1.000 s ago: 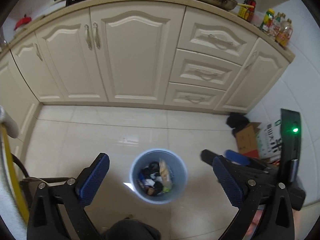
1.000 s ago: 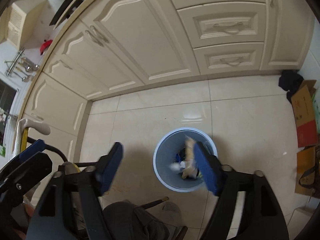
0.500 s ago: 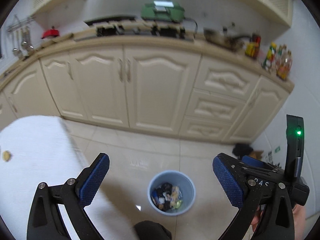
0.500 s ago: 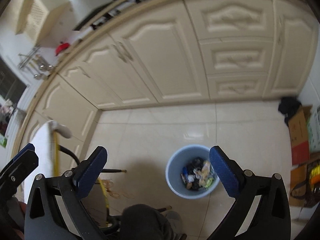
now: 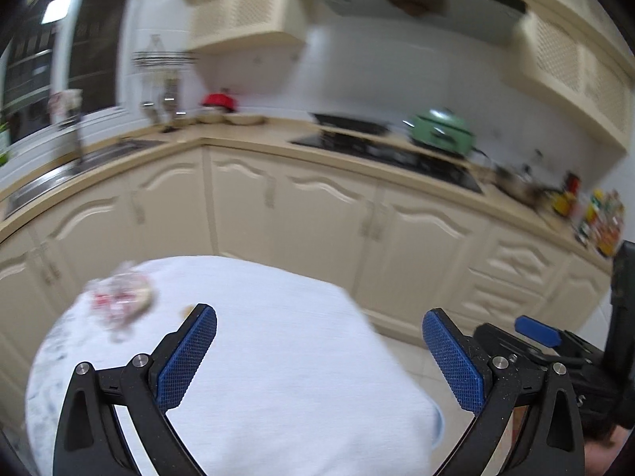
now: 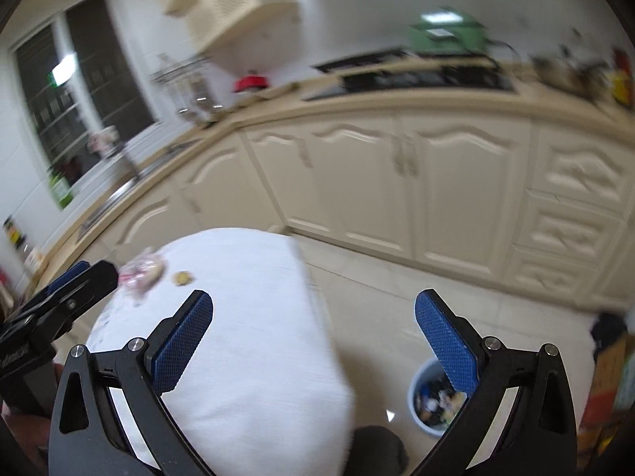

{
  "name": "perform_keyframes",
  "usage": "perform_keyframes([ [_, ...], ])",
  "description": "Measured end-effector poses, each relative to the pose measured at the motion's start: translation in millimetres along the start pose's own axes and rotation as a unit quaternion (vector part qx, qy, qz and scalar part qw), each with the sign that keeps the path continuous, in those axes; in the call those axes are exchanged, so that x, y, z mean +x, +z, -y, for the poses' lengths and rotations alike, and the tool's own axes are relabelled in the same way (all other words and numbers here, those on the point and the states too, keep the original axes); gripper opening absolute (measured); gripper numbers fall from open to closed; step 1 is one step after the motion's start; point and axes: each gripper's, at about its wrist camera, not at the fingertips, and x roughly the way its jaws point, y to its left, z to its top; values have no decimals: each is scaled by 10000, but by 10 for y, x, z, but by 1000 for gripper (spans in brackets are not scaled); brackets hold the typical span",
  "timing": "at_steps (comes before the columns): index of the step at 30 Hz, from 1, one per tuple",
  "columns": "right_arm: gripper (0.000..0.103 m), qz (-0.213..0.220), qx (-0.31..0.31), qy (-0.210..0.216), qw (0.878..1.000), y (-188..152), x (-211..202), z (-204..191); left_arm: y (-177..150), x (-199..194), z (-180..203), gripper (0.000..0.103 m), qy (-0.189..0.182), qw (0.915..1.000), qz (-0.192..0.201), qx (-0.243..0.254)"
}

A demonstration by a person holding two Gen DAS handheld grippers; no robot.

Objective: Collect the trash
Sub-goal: 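Swing both open tools back over the table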

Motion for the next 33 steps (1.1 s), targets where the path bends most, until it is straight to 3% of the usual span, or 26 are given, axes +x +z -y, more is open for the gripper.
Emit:
perform_keyframes([
  [10,103,233,-979,585,9932,77,228,-1478,-404,-1122,-983,102,981,9920,464,-639],
  [17,103,151,-1498,768,9856,63,511,-2104,-560,-1366,-1396,102,1399,9842,505,-961],
  [25,103,-144,-1840,758,9799,68,1010,-2382,-461,-932,-1693,102,1520,9823,320,-1042],
  [33,101,-640,-1890,510,9786,41,1738,-2364,-168,67,-2059,102,1369,9855,-165,-987],
])
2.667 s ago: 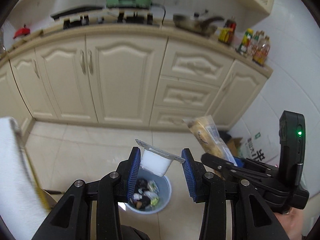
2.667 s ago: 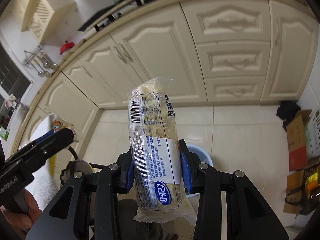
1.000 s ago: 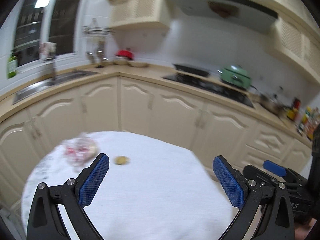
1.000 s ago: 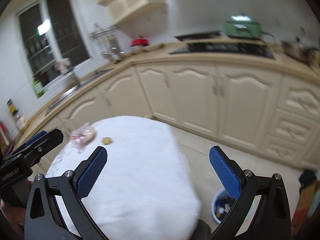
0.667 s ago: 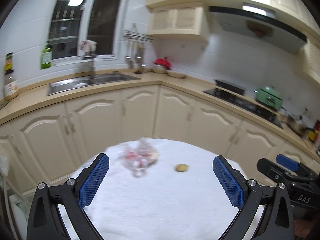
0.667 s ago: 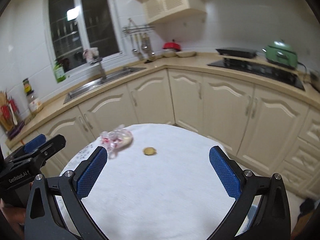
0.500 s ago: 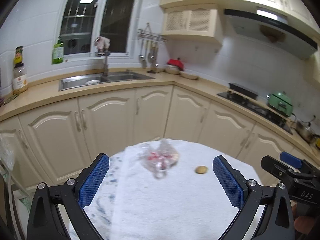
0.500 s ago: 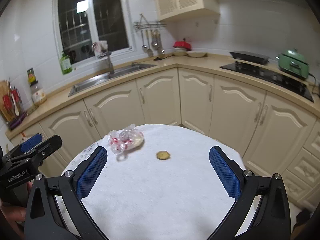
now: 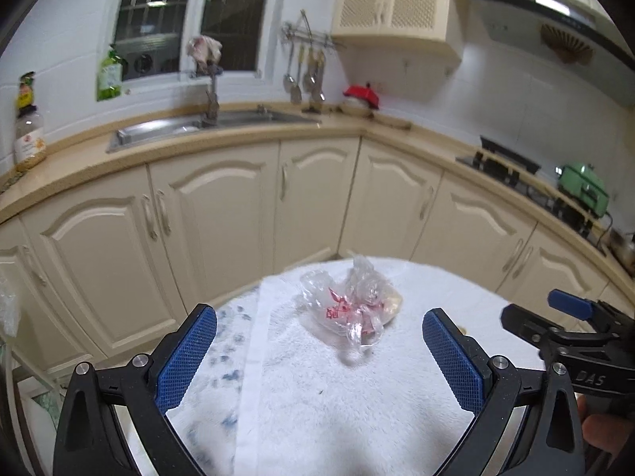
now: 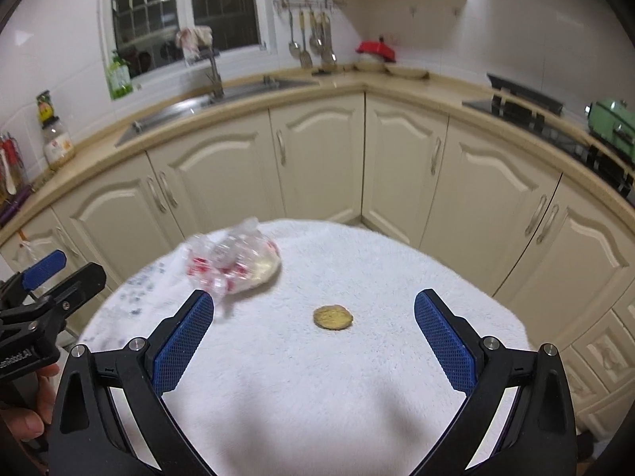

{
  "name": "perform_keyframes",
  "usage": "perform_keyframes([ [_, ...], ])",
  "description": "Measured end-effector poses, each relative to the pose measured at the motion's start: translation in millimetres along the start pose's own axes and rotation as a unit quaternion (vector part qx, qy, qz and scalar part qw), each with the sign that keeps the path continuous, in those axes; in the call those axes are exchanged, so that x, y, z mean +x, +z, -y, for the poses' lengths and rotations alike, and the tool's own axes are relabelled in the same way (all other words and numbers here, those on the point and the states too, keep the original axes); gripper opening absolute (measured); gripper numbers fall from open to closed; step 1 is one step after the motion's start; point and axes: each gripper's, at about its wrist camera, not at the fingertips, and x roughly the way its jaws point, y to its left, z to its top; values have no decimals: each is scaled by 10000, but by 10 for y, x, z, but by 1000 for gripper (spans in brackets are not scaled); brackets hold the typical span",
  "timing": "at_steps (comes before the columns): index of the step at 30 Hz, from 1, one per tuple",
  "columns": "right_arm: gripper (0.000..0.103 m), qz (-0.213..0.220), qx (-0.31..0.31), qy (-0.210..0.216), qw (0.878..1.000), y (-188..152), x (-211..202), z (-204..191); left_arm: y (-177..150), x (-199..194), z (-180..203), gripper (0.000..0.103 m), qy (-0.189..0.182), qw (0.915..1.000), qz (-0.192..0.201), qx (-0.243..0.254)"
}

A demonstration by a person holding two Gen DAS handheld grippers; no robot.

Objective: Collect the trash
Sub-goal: 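Swing both open tools back over the table, then grasp the small cookie with the right tool while the left tool grasps the clear plastic bag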

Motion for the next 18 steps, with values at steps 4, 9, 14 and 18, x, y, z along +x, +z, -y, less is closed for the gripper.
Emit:
perform_keyframes([
  [4,95,-452,108,-57,9989,-48,479,155,121,481,22,102,-47,9996,-250,105],
  [9,88,-895,213,-49,9957,-140,922,296,318,1121,138,102,-137,9978,-593,246],
  [14,69,-1165,173,24,9930,-226,1183,345,505,1681,281,102,-165,9956,-823,422],
  [18,66,-1149,30,-13,9934,-269,1214,314,591,2119,405,102,-94,9929,-1058,544],
])
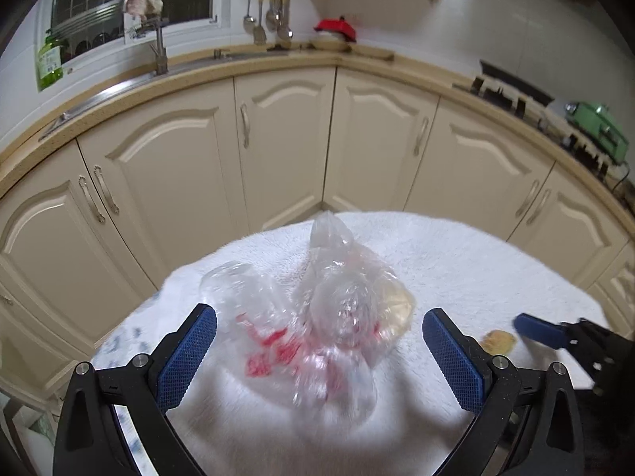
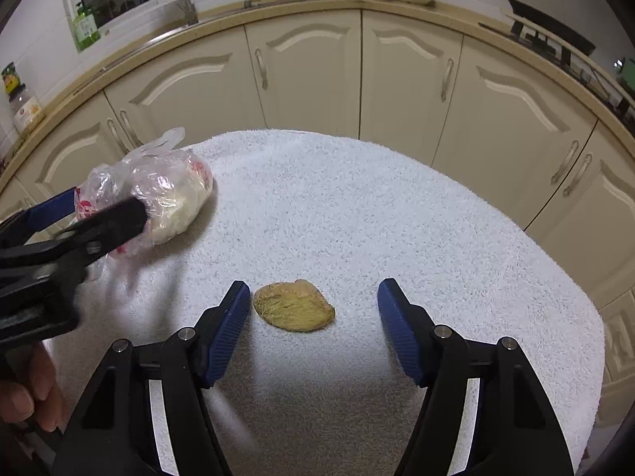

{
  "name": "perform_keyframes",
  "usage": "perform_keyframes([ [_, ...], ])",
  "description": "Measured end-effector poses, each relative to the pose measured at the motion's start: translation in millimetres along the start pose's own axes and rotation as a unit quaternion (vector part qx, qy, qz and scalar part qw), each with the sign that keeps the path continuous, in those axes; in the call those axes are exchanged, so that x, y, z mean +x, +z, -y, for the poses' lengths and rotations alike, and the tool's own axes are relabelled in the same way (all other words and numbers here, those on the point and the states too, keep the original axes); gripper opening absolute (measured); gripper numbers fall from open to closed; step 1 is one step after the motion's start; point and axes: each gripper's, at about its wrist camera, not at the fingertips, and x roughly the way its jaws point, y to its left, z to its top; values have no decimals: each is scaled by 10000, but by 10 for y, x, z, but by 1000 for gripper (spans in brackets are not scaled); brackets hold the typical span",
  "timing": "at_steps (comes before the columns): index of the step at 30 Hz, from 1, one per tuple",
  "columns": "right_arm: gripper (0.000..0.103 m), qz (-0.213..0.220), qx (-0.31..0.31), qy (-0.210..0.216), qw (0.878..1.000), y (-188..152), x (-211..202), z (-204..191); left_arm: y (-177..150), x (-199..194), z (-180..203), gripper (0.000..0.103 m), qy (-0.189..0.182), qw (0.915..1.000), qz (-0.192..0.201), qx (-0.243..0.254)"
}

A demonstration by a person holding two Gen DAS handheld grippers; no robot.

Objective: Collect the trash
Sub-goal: 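Grasp the small cookie with the right tool while the left tool grasps the clear plastic bag, then carry the cookie with the right tool while the left tool carries the plastic bag to the bin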

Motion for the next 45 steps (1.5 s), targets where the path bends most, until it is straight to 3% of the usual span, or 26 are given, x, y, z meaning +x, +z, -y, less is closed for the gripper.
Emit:
perform_keyframes([
  [4,52,47,-131,-48,9999,-23,-14,-19,148,370,96,101,30,9998,-196,99],
  [7,43,71,-168,-15,9998,-30,-29,-33,258,550,108,88,-136,9994,-312,29],
  [11,39,114,-99,63,9999,-32,-42,4,382,690,119,65,-210,9993,-294,31],
  [14,39,146,-43,163,9998,-46,-61,50,440,741,99,59,-262,9993,-261,-2],
  [20,39,172,110,255,9995,-116,-198,135,441,632,100,58,-275,9996,-72,-72],
  [27,39,410,218,273,9986,-304,-662,209,348,120,245,58,-329,9988,355,9],
  [37,39,1091,368,308,9929,-680,-1703,366,-16,-865,663,58,-632,9915,1120,186],
  [45,39,1706,503,113,9840,-1077,-2544,590,-730,-1692,978,58,-963,9819,1576,432],
])
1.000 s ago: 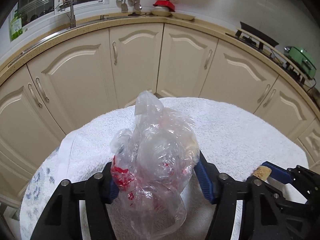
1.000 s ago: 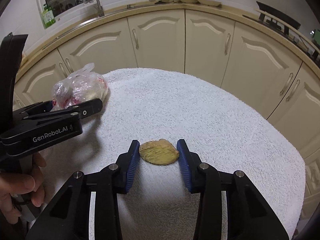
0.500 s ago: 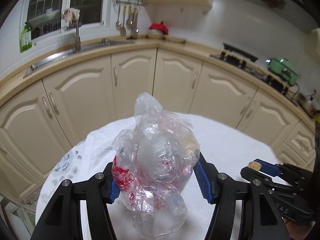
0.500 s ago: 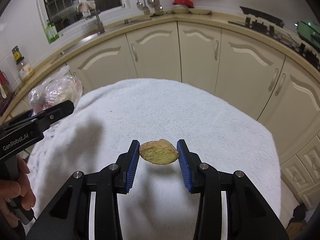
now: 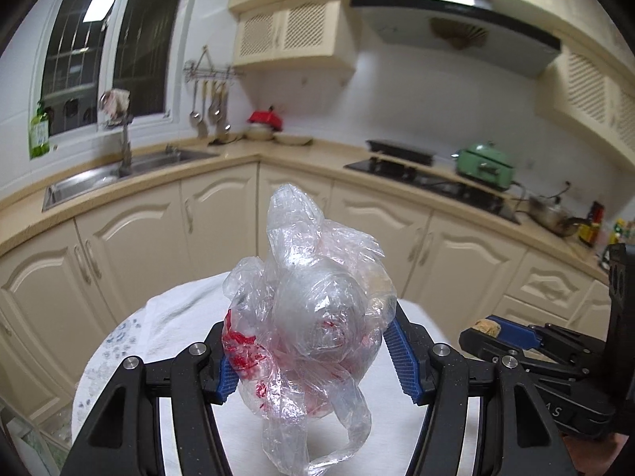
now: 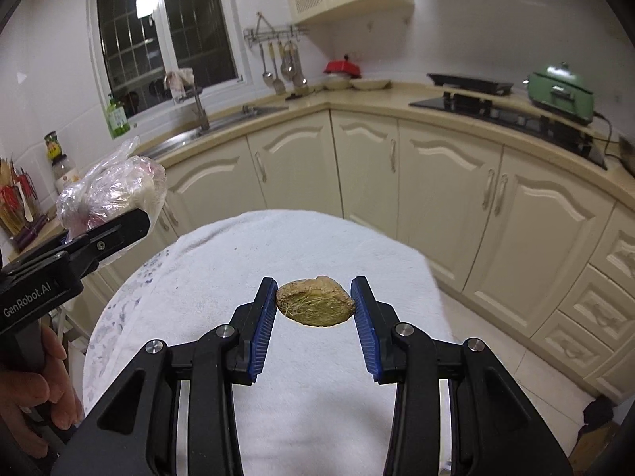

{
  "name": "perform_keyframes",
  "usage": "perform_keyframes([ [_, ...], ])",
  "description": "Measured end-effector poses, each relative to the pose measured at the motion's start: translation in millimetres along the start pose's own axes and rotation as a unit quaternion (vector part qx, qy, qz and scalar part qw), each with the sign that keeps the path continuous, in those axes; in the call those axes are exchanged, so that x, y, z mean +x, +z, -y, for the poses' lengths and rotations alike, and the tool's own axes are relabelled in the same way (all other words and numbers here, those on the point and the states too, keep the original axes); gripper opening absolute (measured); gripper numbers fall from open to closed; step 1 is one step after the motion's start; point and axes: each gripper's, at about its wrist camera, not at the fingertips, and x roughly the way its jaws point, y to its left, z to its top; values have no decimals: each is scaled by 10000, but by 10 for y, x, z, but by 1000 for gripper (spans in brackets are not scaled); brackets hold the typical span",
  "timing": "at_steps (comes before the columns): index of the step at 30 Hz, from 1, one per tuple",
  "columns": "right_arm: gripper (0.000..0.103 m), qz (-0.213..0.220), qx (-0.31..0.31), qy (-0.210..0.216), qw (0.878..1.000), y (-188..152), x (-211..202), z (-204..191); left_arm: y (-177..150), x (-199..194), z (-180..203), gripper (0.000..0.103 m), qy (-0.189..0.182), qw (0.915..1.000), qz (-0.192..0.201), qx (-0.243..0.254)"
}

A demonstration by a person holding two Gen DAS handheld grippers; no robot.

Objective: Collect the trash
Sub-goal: 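Carry the cookie with the right tool while the left tool carries the plastic bag to the bin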

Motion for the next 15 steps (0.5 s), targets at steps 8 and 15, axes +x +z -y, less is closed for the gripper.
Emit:
perform_keyframes([
  [8,39,423,249,-278,9984,-117,-653,374,-466,-847,528,58,-384,9988,182,239],
  [15,39,672,612,-733,9932,-300,-1129,899,-539,-953,975,58,-885,9946,242,481],
])
